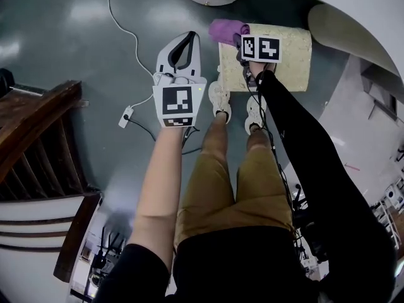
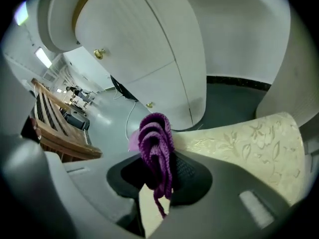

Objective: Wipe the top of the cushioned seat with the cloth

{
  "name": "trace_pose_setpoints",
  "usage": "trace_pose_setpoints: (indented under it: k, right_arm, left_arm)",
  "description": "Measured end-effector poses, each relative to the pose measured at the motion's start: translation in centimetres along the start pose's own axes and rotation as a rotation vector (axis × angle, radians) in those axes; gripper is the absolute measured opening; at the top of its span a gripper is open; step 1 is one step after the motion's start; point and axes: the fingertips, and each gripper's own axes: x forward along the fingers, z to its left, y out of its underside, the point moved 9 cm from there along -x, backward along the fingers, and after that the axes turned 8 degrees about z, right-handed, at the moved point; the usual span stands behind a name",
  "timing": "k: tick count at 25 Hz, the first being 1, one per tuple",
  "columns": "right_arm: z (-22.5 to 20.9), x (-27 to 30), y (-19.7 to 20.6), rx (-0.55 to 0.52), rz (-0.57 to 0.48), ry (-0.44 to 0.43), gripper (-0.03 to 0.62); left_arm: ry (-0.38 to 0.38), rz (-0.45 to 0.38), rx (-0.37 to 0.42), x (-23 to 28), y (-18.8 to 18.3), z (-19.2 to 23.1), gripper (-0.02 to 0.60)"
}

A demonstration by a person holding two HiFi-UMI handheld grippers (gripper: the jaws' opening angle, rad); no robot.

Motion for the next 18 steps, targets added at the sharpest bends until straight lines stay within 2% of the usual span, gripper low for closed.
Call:
trace_pose_setpoints:
  k: [6, 11, 18]
  right_arm:
    - [-6.0, -2.8, 0.4, 0.055, -0.024, 0.071, 0.089]
    - [-11.9, -5.7, 0.4, 0.024, -0.033, 0.148, 0.089]
    - [-20.8, -10.6, 1.8, 0.143, -0.064, 0.255, 0.089]
  left_arm:
    - [0.048, 0.002, 0.011, 2.0, -0.7, -2.4, 0.008]
    - [0.087, 0.006, 0.035, 3.6, -1.6, -5.0, 0.008]
    - [0.133, 0.017, 0.054, 5.1, -2.8, -9.4, 0.008]
